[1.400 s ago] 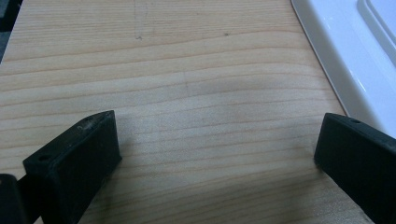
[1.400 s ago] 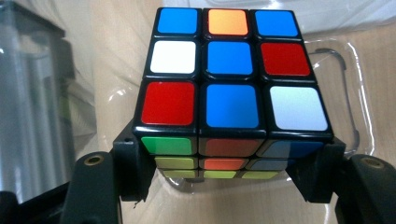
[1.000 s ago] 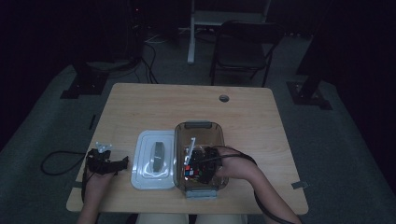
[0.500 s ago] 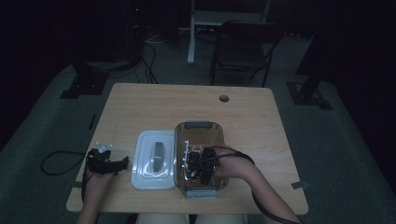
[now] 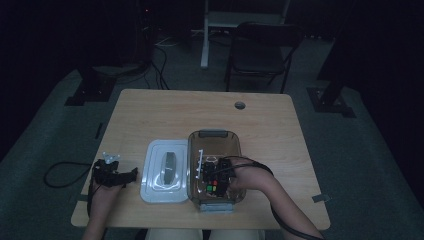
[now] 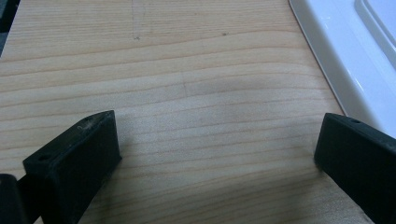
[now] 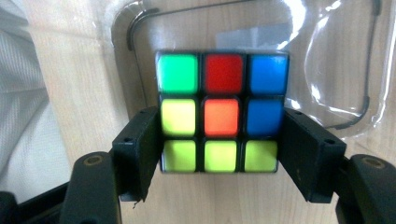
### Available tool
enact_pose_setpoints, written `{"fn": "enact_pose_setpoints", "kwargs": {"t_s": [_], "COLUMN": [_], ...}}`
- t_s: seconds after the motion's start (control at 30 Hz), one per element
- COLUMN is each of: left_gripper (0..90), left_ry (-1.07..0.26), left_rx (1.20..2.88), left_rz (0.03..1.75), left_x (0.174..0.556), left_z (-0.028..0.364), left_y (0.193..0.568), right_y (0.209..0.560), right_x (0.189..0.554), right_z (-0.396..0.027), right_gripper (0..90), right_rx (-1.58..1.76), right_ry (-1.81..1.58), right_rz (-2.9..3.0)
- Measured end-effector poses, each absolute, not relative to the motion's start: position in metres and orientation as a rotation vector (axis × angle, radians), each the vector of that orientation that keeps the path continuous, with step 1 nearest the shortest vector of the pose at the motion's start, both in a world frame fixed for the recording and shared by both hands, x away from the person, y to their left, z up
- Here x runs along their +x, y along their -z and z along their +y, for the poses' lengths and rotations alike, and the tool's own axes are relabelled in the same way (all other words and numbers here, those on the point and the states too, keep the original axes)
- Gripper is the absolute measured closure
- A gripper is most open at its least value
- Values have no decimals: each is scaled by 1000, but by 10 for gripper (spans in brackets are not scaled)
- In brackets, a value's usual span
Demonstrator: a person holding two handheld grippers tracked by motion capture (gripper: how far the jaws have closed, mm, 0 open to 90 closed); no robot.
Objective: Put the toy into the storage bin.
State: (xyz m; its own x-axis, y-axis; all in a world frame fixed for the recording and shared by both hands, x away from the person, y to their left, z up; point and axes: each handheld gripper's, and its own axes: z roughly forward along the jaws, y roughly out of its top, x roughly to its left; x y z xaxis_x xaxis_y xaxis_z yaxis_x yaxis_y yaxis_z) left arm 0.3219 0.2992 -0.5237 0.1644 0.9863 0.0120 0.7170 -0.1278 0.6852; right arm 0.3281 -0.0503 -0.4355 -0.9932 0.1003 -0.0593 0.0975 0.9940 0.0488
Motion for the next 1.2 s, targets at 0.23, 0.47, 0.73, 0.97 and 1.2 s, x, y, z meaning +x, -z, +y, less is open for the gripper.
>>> {"fn": "enact_pose_setpoints", "kwargs": {"t_s": [0.23, 0.47, 0.73, 0.97, 1.2], "left_gripper": [8, 8, 8, 8, 8], "left_ry": [-651, -651, -649, -649, -649], "left_rx": [1906, 1906, 1908, 1908, 1907], "left_rz": [1609, 1609, 1609, 1609, 1609], "left_x": [322, 322, 322, 322, 322], "left_z": [299, 299, 299, 299, 299], "left_y": [524, 524, 524, 524, 524], "right_y": [429, 422, 413, 406, 398], "right_x": [329, 332, 334, 333, 332], "right_z": [-52, -57, -73, -85, -99], "right_gripper": [321, 288, 256, 235, 215], "right_rx": [196, 261, 354, 396, 435], "right_ry": [-155, -293, -496, -649, -802], "right_rz": [3080, 3083, 3052, 3012, 2931]}}
